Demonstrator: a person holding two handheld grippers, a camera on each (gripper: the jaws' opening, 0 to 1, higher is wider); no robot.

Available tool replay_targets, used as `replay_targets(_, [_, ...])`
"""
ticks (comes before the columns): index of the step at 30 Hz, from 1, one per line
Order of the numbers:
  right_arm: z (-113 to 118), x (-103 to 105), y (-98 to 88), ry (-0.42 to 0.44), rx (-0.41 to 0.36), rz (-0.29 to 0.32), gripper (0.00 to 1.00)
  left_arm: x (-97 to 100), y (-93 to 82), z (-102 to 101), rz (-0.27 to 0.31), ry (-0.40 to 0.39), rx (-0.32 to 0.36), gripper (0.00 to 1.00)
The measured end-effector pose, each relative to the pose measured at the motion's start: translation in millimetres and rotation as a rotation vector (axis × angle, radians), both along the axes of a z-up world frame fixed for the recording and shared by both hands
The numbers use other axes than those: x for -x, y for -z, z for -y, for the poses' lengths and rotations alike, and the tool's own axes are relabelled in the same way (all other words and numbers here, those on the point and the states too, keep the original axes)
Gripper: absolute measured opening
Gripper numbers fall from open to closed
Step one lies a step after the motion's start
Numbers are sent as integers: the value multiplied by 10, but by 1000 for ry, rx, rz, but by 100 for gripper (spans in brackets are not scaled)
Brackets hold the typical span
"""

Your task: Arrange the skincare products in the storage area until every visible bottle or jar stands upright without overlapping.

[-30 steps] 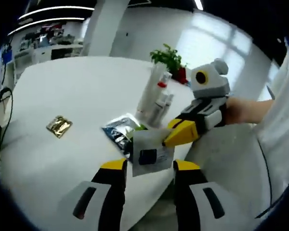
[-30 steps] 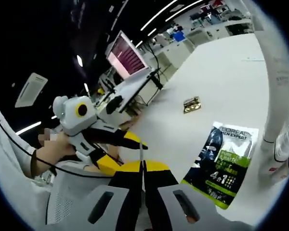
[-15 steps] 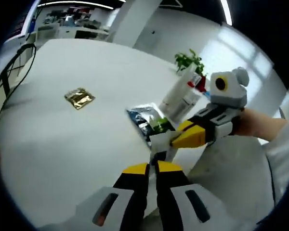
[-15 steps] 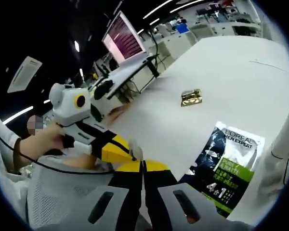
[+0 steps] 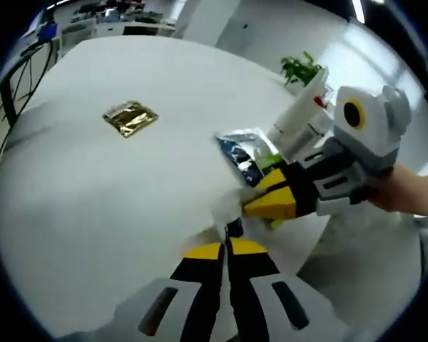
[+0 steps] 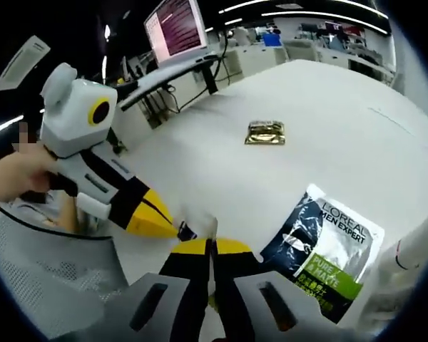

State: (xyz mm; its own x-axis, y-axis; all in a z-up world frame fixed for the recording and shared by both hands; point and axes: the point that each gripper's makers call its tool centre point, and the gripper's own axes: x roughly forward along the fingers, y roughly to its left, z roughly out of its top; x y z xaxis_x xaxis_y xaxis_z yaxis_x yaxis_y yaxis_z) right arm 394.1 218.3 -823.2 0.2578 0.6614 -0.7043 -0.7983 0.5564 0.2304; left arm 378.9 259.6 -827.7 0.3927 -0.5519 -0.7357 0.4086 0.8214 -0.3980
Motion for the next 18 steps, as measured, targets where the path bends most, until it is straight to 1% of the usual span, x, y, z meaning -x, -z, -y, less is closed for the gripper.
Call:
replay_targets(4, [7, -28, 64, 3, 23, 4, 1, -21, 23, 8, 4, 16, -13, 5])
replay_targets(7, [38, -5, 114, -11, 59, 16, 1, 3, 26, 27, 14, 31, -25, 4])
replay_targets(8, [48, -1, 124, -11, 63, 16, 1, -4, 41, -12, 22, 40, -42, 4])
replay_targets(11, [53, -25, 143, -9, 65, 15, 1, -2, 45, -6, 29, 48, -45, 4])
replay_targets(13, [60, -36, 175, -6, 76, 25, 1, 4, 28, -15, 58, 71, -73, 4])
replay_targets(16, [45, -45, 155, -2, 72, 30, 1, -16, -56, 8, 87, 73, -69, 6])
replay_targets(17, [38, -42, 152, -12, 75, 36, 1, -34, -98, 20, 112, 77, -74, 9])
replay_targets(18, [31, -44, 153, -23, 79, 43, 1, -87, -128, 35, 163, 101, -75, 13])
